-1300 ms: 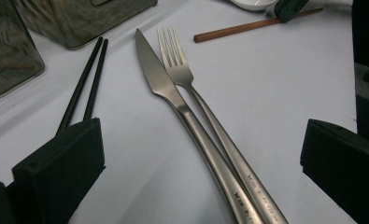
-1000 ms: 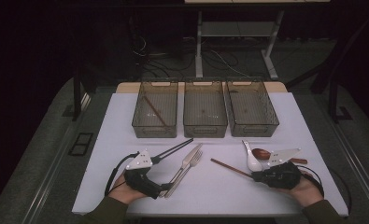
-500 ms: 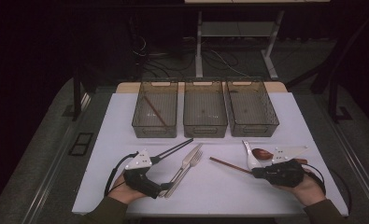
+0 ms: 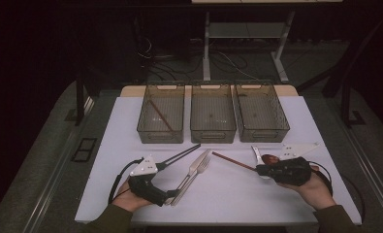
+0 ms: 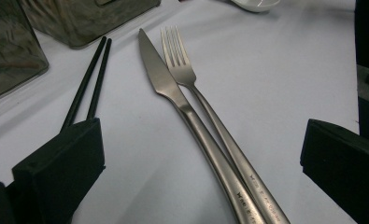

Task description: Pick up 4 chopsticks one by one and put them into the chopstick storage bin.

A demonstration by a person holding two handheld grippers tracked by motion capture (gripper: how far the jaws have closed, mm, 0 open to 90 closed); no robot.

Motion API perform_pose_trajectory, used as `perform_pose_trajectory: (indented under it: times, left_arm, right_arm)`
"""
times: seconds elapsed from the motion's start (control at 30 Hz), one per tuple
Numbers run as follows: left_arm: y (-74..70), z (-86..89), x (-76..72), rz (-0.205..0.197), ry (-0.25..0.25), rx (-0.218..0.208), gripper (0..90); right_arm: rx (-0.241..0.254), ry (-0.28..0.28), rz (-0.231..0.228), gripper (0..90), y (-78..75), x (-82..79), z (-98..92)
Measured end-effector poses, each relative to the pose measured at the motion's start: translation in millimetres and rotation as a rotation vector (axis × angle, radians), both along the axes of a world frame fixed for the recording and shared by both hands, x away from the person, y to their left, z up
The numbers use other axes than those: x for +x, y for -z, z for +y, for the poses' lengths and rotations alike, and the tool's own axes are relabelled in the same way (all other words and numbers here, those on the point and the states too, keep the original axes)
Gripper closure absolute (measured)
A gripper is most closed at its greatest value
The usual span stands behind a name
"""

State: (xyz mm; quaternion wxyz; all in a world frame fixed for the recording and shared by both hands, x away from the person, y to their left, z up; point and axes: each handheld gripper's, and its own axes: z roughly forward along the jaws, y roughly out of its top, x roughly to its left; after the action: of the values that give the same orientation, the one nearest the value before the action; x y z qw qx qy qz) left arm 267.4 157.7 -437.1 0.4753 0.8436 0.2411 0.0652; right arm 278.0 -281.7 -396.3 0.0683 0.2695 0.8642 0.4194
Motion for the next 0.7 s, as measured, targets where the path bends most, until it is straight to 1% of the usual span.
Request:
perform_pose_trajectory:
  times: [0.13,0.23,0.53,0.7]
  left_arm:
    - [0.0,0.1,0.2,0.002,-0.002,-0.005,0.0]
    - [0.3,-0.3,0.3,0.003,0.000,-0.002,0.0]
    - [0.5,-0.5,0.0,0.003,0.003,-0.001,0.0]
    - [0.4,-0.7,-0.2,0.003,0.002,-0.001,0.0]
  right_arm:
    - [0.006,0.016,-0.006,84.9,-3.7,3.8,3.2]
    - [0.014,0.026,-0.010,84.8,-6.8,6.5,6.2]
    - [0.032,0.034,-0.033,84.8,-15.6,17.7,20.0]
    - [0.055,0.028,-0.040,84.8,-19.1,25.6,30.9]
